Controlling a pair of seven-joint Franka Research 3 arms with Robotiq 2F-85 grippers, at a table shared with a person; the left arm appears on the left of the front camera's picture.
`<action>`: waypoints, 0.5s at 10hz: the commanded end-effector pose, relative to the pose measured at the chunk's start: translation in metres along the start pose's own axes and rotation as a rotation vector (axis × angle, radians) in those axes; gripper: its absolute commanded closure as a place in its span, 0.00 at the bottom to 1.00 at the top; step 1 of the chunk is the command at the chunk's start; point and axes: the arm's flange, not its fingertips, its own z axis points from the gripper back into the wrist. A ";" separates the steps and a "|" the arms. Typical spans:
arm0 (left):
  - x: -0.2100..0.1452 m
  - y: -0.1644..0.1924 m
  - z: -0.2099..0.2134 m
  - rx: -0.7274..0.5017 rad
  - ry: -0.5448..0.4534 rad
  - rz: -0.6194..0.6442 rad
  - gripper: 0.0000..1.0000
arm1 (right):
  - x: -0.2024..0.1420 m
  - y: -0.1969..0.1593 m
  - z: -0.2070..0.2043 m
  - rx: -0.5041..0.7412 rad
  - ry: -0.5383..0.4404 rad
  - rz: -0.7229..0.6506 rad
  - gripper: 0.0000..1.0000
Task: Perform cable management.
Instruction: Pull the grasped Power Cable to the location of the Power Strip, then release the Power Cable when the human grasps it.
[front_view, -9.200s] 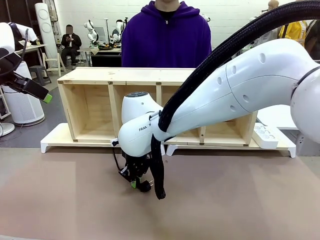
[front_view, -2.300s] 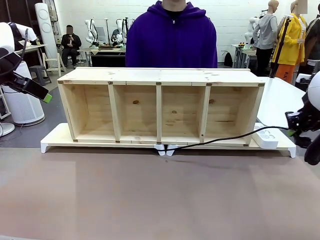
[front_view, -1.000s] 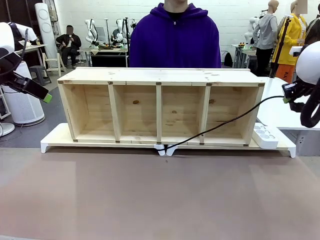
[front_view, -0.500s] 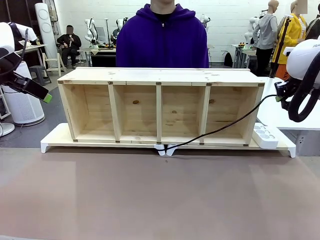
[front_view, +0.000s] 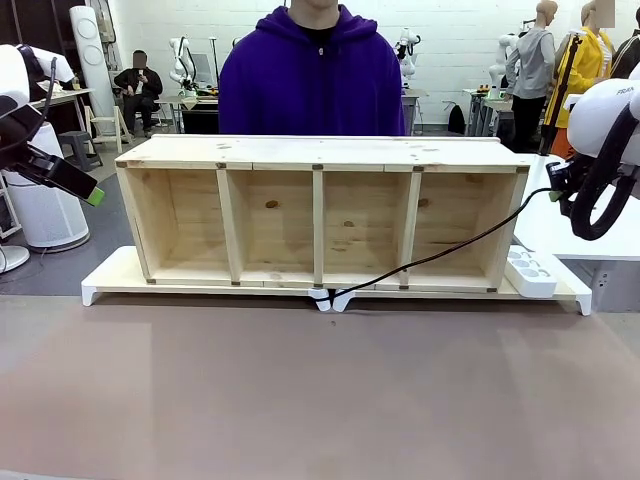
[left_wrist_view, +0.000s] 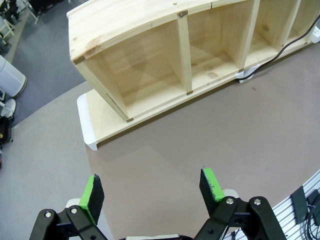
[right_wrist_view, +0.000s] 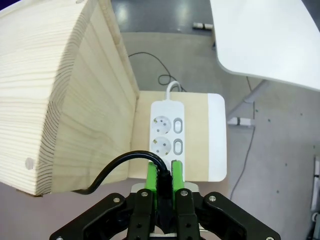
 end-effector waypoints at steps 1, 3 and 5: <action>0.002 0.000 -0.002 0.004 -0.009 0.002 0.00 | 0.011 -0.007 0.003 -0.004 -0.032 -0.035 0.85; 0.002 0.000 -0.002 0.004 -0.009 0.002 0.00 | 0.008 -0.011 0.007 -0.016 -0.049 -0.056 0.85; 0.002 0.000 -0.002 0.004 -0.009 0.002 0.00 | 0.000 -0.002 0.001 -0.003 -0.001 -0.004 0.85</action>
